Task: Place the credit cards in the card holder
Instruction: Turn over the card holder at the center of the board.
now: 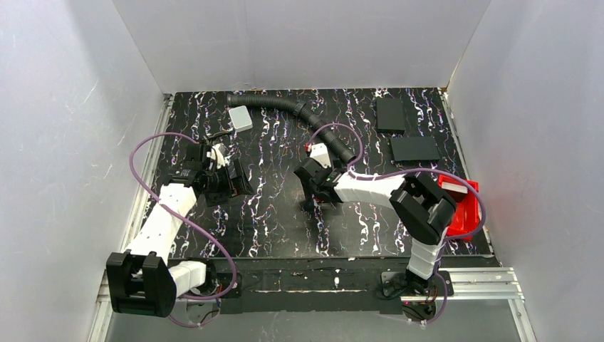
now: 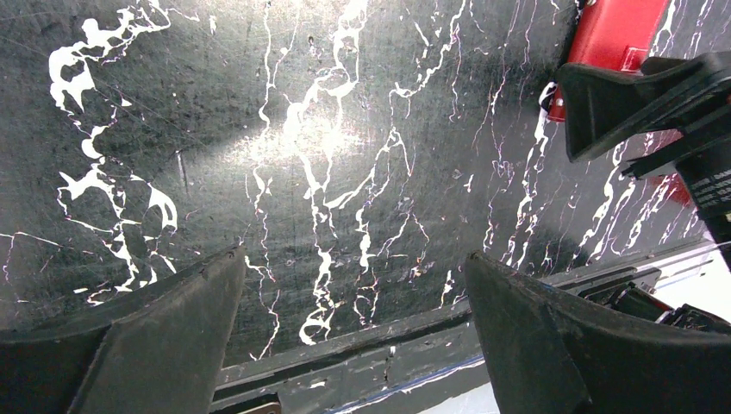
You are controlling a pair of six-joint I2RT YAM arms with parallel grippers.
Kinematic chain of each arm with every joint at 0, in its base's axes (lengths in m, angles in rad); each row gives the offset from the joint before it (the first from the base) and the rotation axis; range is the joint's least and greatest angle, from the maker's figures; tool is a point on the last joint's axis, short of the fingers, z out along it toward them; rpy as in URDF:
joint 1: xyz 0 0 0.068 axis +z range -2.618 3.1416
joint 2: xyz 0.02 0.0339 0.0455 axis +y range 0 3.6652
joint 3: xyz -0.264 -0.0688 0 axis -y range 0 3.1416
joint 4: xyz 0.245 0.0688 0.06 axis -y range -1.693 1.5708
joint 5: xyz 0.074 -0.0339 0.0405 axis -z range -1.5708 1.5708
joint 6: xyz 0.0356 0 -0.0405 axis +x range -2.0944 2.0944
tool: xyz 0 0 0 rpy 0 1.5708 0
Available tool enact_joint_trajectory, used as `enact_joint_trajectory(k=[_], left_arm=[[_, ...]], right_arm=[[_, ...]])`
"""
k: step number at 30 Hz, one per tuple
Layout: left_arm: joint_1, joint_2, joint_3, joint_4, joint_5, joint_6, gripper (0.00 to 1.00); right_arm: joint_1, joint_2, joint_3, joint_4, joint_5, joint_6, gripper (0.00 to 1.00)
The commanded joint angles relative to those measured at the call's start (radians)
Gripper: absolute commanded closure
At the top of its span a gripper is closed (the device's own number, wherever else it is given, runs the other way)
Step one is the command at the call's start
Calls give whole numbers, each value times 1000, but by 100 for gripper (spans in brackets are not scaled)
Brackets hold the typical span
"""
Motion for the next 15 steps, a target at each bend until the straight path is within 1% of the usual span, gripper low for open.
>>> enact_joint_trajectory(k=[1,4,7,8,9,12,14,15], left_arm=[[-7,1,-9,-3,5,17,2],[-10,5,-9,-2,4,17,2],[-13,5,-10,-3,2,15,2],[-16,4,-12,-3,0,12,2],[-20,0,-13,-3,0,10,2],[-33,-18,-16,-11,-3,4,2],[-41,-30,-13,-19,-2,-6,2],[-43,-36,-9,-27,4,-15,2]], right_arm=[[3,17,-35,61,-9,43,7],[3,37,-51,76,-36,50,7],[2,40,-93,98,-17,66,7],[0,34,-108,111,-15,69,8],[-3,24,-119,125,-28,69,12],[-13,-31,-139,157,-109,65,29],[-18,-86,-150,185,-216,62,36],[-19,-116,-149,188,-260,68,37]])
